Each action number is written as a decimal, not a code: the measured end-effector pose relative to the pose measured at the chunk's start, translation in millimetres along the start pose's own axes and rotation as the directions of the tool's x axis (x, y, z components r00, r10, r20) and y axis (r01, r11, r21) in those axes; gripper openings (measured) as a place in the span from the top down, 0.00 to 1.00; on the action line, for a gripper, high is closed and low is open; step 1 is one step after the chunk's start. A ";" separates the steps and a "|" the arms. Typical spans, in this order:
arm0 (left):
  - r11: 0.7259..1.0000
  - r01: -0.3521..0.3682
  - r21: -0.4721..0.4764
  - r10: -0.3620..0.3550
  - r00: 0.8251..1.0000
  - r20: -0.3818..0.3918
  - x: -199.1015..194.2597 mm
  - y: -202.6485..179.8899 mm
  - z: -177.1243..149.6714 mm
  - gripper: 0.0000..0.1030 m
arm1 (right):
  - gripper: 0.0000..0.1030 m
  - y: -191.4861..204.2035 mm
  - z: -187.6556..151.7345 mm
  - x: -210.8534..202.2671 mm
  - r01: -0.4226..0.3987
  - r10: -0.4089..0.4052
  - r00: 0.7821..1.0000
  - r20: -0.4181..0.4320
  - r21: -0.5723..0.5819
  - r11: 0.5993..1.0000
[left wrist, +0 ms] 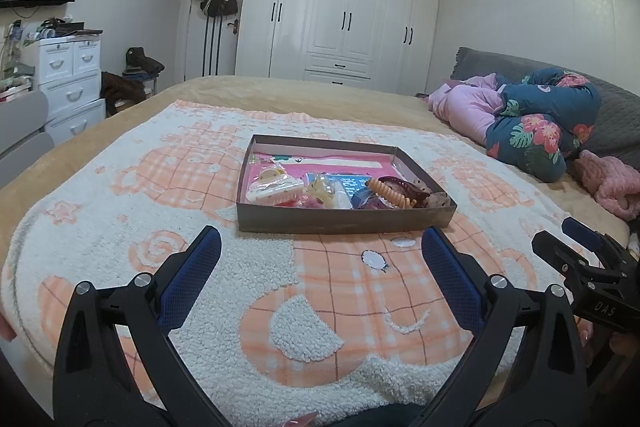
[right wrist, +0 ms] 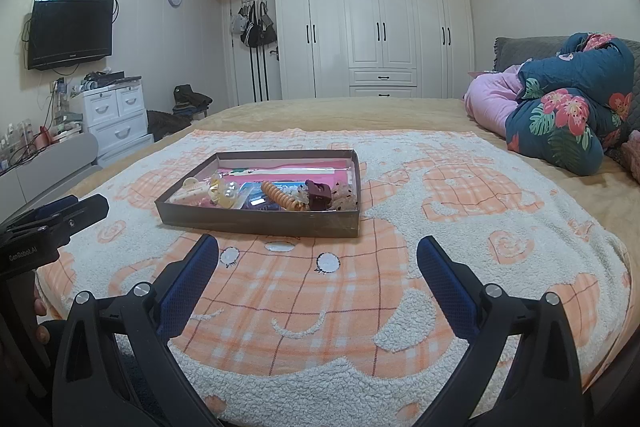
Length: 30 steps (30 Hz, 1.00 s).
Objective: Organize jewelry
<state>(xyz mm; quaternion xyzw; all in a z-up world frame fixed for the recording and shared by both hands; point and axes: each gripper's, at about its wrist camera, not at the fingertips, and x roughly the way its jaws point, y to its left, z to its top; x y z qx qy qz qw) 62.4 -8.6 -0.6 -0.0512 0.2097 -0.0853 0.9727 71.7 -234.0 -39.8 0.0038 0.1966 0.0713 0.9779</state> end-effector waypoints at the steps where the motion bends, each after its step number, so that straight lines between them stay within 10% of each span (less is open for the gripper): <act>1: 1.000 0.001 0.001 -0.001 1.000 -0.001 0.0 0.0 0.1 0.11 | 0.06 -0.1 0.0 0.0 0.000 0.000 1.000 0.000 0.000 1.000; 30: 1.000 0.002 0.009 -0.002 1.000 -0.009 3.4 -1.4 0.4 0.11 | 0.06 1.3 -1.6 2.3 0.004 -0.004 1.000 -0.007 -0.002 1.000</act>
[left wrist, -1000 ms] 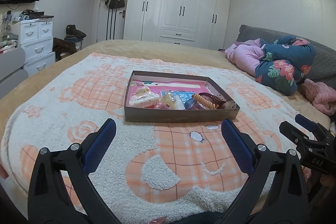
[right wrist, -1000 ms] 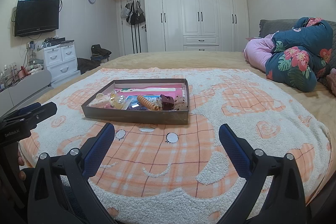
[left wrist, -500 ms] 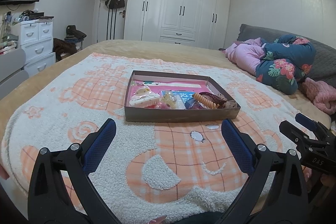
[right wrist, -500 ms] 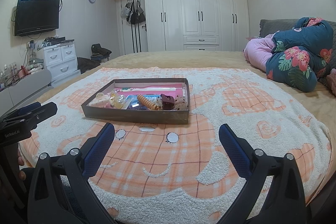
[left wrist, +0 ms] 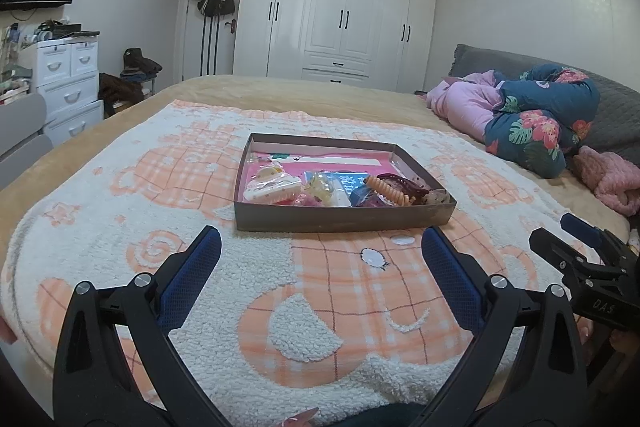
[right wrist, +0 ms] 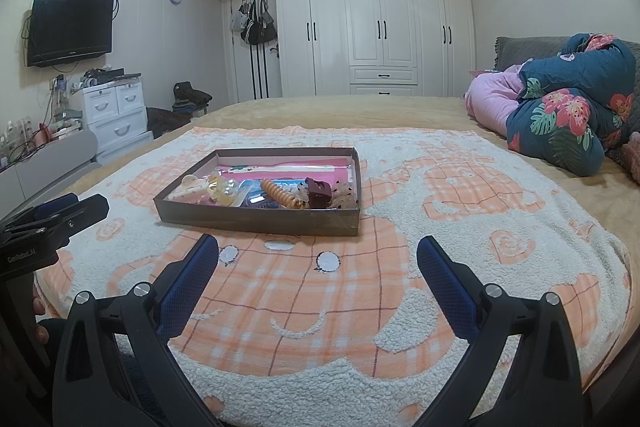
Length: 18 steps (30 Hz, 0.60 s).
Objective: Organize jewelry
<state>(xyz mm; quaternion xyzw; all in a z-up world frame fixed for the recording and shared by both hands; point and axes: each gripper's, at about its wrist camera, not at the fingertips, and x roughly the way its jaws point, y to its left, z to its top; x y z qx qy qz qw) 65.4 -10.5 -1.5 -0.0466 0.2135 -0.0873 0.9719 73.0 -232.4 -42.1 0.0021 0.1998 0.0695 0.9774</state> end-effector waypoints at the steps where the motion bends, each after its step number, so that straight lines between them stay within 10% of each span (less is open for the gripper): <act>1: 1.000 -0.001 0.001 0.001 1.000 -0.001 0.6 0.2 0.0 0.11 | 0.06 0.1 -0.3 0.4 0.002 -0.002 1.000 -0.001 0.001 1.000; 18: 1.000 0.004 0.004 -0.004 1.000 -0.020 7.5 -0.7 -3.3 0.11 | 0.06 -3.7 -1.8 0.2 0.014 -0.014 1.000 0.000 -0.001 1.000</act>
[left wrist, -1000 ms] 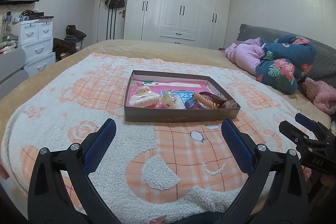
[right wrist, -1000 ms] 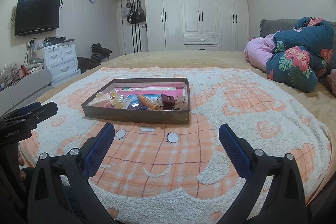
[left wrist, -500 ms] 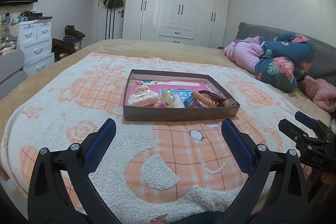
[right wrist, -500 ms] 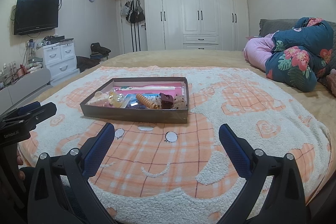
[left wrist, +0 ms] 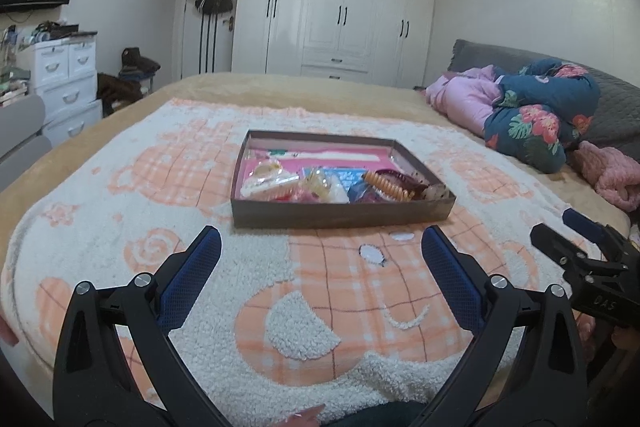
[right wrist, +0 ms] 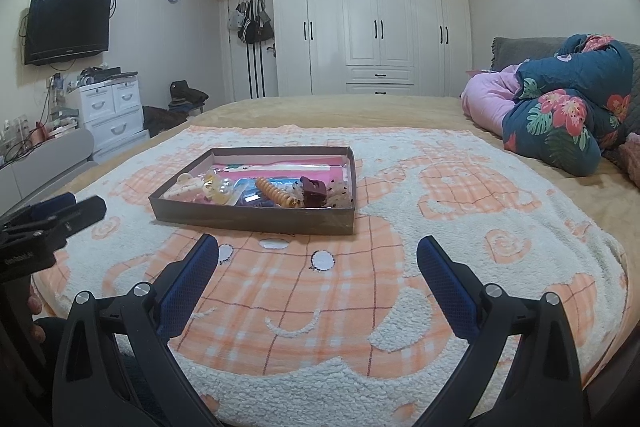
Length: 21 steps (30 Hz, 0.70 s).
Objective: Organize jewelry
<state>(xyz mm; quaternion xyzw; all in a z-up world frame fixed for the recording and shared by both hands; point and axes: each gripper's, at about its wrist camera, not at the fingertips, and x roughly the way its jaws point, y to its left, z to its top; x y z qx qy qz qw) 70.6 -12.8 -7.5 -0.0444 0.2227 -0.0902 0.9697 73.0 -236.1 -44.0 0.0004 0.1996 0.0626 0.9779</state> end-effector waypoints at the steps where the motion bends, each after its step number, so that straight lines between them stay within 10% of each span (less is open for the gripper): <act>1: 1.000 0.003 -0.003 -0.003 1.000 0.003 -0.9 -0.3 0.0 0.11 | 0.06 -0.5 -0.1 0.0 0.001 -0.001 1.000 0.000 0.000 1.000; 16: 0.996 -0.067 -0.066 0.066 0.998 -0.012 9.6 24.2 7.1 0.11 | 0.06 -30.1 12.6 33.7 0.084 -0.082 0.995 -0.063 0.035 0.996; 21: 0.976 -0.171 -0.132 0.166 0.985 -0.052 42.8 80.2 27.3 0.11 | 0.06 -95.9 33.8 118.4 0.234 -0.203 0.948 -0.247 0.104 0.967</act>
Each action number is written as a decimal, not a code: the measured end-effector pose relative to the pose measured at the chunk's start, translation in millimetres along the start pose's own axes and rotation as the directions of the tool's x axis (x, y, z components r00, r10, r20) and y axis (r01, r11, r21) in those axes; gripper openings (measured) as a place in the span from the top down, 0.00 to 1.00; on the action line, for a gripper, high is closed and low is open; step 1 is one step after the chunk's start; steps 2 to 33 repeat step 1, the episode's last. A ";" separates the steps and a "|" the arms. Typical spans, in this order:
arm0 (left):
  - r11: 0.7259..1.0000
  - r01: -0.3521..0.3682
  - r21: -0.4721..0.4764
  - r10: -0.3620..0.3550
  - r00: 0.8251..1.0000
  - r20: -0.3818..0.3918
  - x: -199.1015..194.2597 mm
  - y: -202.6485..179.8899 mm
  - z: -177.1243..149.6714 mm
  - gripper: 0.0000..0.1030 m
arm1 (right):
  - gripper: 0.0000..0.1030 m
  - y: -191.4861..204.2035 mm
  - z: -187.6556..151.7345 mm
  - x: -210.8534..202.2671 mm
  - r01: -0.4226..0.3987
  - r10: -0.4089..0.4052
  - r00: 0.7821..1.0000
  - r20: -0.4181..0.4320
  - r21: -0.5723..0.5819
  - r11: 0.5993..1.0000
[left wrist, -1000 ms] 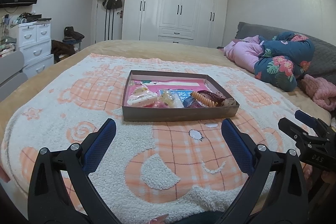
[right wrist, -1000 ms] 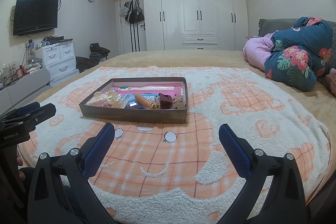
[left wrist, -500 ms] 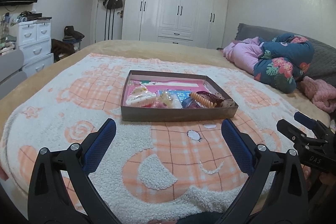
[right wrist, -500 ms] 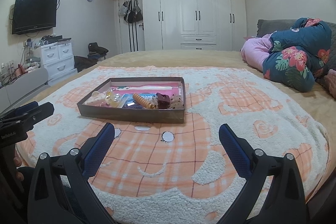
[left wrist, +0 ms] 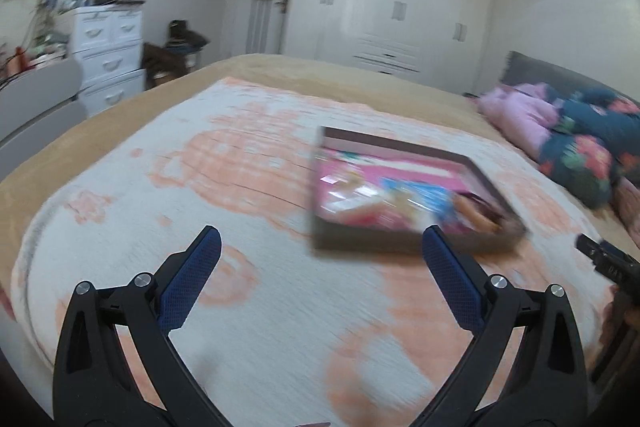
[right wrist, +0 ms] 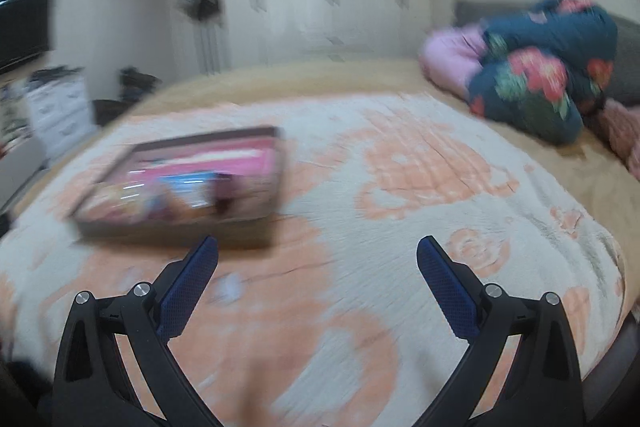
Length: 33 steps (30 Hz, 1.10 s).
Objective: Organize jewelry
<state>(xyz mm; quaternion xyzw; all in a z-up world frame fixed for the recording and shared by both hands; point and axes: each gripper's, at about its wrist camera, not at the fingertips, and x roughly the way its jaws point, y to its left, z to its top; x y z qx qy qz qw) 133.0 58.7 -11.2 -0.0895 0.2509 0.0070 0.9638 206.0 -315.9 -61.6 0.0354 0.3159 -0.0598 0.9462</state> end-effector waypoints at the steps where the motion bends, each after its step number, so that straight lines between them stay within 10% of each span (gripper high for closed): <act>1: 0.999 -0.045 -0.005 0.045 0.999 -0.008 16.0 15.3 8.7 0.11 | 0.06 -12.4 10.7 22.5 0.043 -0.042 0.998 -0.042 0.030 0.999; 33: 0.999 -0.045 -0.005 0.045 0.999 -0.008 16.0 15.3 8.7 0.11 | 0.06 -12.4 10.7 22.5 0.043 -0.042 0.998 -0.042 0.030 0.999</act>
